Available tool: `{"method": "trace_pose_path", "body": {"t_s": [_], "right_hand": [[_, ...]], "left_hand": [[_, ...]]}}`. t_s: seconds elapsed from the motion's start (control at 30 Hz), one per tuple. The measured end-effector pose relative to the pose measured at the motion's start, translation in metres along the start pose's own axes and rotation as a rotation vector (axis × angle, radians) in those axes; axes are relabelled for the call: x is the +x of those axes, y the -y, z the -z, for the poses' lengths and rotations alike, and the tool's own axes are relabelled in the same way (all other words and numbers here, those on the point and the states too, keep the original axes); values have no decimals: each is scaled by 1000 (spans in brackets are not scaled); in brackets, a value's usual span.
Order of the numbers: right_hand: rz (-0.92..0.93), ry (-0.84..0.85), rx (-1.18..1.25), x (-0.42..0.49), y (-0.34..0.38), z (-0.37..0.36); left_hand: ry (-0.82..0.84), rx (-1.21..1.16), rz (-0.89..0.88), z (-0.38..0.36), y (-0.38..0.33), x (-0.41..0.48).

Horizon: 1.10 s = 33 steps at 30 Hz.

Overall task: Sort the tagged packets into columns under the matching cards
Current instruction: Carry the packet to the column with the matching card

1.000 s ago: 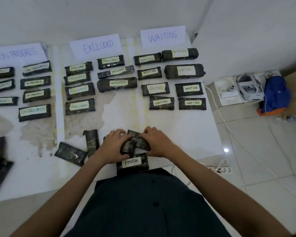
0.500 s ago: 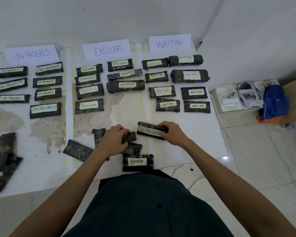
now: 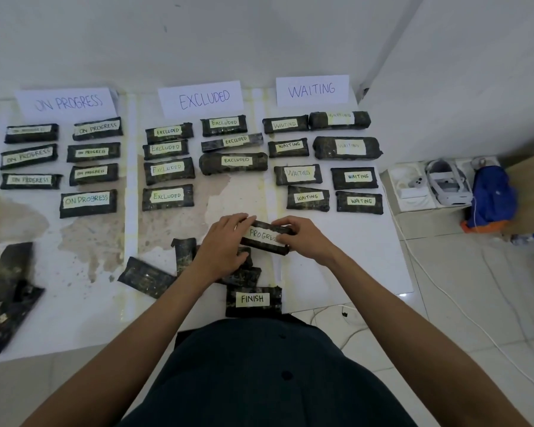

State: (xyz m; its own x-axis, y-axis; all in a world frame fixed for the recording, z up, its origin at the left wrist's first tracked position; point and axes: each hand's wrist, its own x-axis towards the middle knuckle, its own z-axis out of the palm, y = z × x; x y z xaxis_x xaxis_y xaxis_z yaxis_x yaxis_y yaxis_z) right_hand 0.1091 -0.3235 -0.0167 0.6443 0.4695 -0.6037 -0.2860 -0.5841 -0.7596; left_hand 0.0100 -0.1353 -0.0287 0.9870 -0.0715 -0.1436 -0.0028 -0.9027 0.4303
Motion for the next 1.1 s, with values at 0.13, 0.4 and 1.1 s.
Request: {"method": "trace_pose_path", "body": {"t_s": [0.13,0.4,1.1], "right_hand": [[11,31,23,5,17,-3],[358,7,-552,25,41,-35],[733,61,-882,65,157,-263]], "left_hand": [[-51,62,-21,5,8,9],[-73,95,79,25,44,-6],[-138,-5,398,97,221,-146]]}}
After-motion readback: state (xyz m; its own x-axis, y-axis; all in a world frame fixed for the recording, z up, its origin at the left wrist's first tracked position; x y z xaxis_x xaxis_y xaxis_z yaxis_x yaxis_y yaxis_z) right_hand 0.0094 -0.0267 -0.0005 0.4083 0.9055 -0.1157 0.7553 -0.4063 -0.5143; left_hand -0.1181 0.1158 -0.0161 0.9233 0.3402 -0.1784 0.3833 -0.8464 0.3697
